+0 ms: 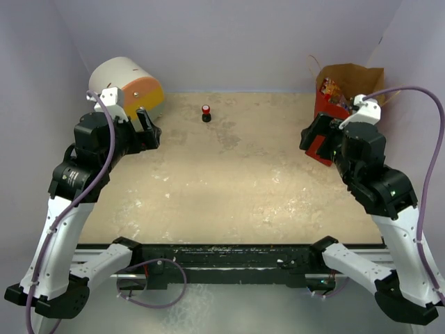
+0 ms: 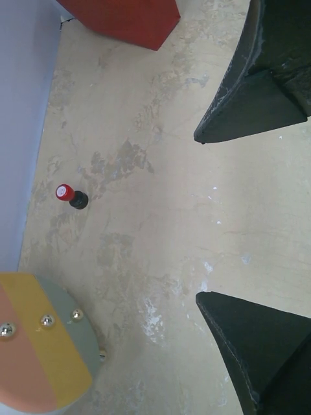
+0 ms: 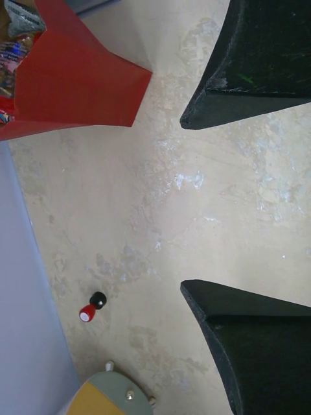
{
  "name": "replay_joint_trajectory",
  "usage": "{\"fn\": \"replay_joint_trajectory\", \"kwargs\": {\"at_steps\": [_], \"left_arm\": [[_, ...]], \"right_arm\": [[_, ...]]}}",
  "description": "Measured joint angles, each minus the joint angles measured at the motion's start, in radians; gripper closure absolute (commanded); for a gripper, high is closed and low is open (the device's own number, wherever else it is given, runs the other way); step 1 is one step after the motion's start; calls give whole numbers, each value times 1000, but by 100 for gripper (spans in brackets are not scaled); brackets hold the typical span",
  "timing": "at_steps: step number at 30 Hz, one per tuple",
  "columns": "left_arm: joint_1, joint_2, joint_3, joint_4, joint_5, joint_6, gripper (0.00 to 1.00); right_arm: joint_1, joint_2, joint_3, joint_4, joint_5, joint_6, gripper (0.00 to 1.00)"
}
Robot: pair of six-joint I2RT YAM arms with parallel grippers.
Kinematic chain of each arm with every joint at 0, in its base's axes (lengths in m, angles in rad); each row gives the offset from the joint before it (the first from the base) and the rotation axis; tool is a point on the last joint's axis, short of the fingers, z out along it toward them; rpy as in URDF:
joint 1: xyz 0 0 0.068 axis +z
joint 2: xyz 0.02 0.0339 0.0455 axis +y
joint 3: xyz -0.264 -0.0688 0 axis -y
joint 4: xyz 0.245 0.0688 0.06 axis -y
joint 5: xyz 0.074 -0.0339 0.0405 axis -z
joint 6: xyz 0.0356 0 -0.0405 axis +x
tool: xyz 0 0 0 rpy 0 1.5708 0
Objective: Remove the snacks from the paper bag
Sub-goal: Move the paper bag to the center of the board.
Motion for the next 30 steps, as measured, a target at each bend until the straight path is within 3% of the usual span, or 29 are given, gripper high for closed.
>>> {"fn": "replay_joint_trajectory", "kwargs": {"at_steps": [10,30], "left_arm": [[14,11,0,58,26,25,1],[20,21,2,88,100,43,1]], "right_arm": [[-14,143,238,-108,14,50,0],[-22,298,414,-166,47,-10,0]]}}
